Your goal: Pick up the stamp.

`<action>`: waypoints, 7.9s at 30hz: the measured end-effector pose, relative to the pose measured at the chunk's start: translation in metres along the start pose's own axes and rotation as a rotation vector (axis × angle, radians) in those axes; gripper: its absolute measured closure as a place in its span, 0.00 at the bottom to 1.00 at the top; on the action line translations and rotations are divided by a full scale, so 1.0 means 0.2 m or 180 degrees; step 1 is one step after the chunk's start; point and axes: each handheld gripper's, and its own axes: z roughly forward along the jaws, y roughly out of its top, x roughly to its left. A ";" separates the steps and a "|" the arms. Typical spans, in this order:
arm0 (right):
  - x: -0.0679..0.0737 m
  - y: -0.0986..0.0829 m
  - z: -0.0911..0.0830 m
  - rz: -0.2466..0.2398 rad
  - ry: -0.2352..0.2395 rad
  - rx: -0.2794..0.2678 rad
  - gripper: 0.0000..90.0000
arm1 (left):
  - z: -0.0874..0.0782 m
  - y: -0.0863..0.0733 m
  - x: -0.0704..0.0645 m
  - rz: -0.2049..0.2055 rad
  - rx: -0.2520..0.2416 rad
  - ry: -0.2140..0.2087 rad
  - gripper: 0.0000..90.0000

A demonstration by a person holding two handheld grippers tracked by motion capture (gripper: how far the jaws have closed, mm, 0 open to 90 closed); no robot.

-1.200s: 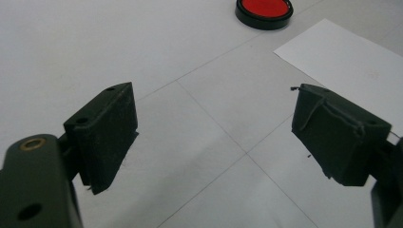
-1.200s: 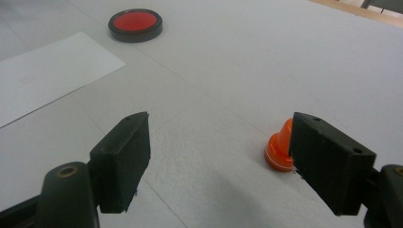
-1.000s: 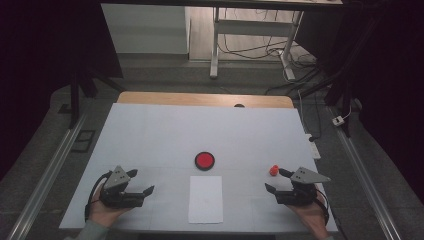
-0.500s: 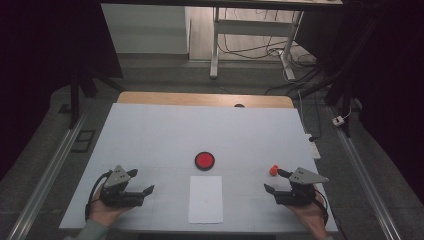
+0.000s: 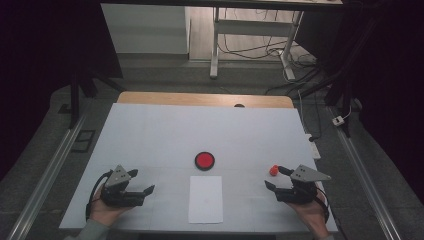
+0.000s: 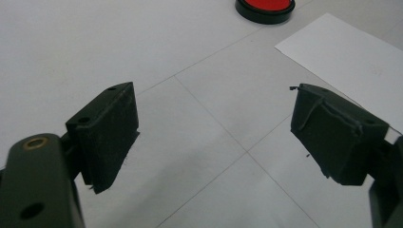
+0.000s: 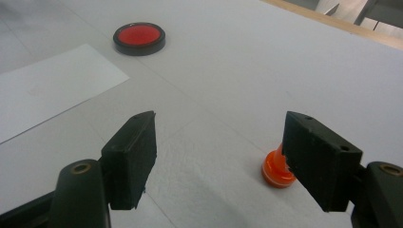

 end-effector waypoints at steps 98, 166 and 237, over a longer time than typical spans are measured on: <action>-0.26 0.03 0.21 0.0430 -0.0200 0.0813 0.80 | 0.04 -0.01 0.01 0.0010 0.0079 -0.0003 0.19; -0.12 0.17 0.20 0.0383 0.0128 0.0295 0.80 | 0.05 -0.01 0.01 0.0000 0.0089 0.0015 0.19; 0.15 0.33 0.32 0.0274 0.0638 -0.0022 0.80 | 0.06 -0.01 0.01 0.0019 0.0115 0.0023 0.19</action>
